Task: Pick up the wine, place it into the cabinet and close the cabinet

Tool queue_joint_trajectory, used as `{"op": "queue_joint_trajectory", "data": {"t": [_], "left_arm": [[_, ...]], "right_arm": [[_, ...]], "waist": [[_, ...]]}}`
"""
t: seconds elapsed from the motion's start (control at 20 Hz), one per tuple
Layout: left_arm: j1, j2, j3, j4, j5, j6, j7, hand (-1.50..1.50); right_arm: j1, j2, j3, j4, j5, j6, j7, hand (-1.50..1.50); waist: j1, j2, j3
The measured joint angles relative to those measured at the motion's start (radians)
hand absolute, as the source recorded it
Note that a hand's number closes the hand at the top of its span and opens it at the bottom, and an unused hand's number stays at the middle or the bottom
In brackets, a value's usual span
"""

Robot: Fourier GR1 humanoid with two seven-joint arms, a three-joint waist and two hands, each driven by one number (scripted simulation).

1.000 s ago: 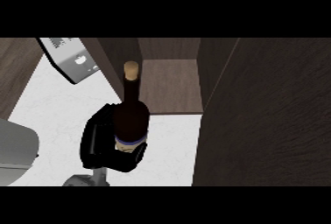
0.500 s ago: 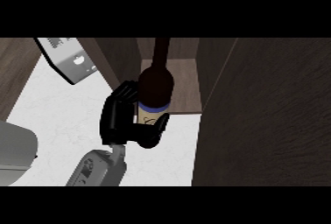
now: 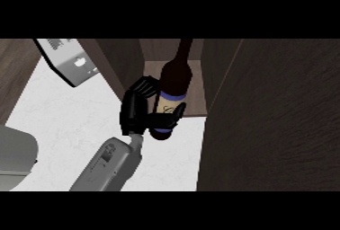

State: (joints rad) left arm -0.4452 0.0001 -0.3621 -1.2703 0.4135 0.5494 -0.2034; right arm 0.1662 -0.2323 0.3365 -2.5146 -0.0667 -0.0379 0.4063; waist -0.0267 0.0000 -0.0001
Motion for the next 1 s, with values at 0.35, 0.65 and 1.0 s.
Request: {"op": "queue_joint_trajectory", "data": {"t": [0.35,0.65,1.0], "left_arm": [[-0.038,0.000,-0.049,0.171,0.099,0.019,-0.124,1.50],[-0.091,0.000,-0.085,0.307,0.230,0.016,-0.244,1.50],[-0.160,0.000,-0.095,0.427,0.369,-0.015,-0.318,1.50]], "right_arm": [[0.021,0.008,-0.005,0.001,-0.006,0.023,-0.019,-1.50],[0.011,0.016,-0.010,0.003,-0.011,0.035,-0.014,-1.50],[0.025,0.015,-0.027,0.002,-0.017,0.058,-0.017,-1.50]], "waist": [[-0.005,0.001,0.000],[-0.011,0.004,-0.001],[-0.013,0.003,-0.001]]}}
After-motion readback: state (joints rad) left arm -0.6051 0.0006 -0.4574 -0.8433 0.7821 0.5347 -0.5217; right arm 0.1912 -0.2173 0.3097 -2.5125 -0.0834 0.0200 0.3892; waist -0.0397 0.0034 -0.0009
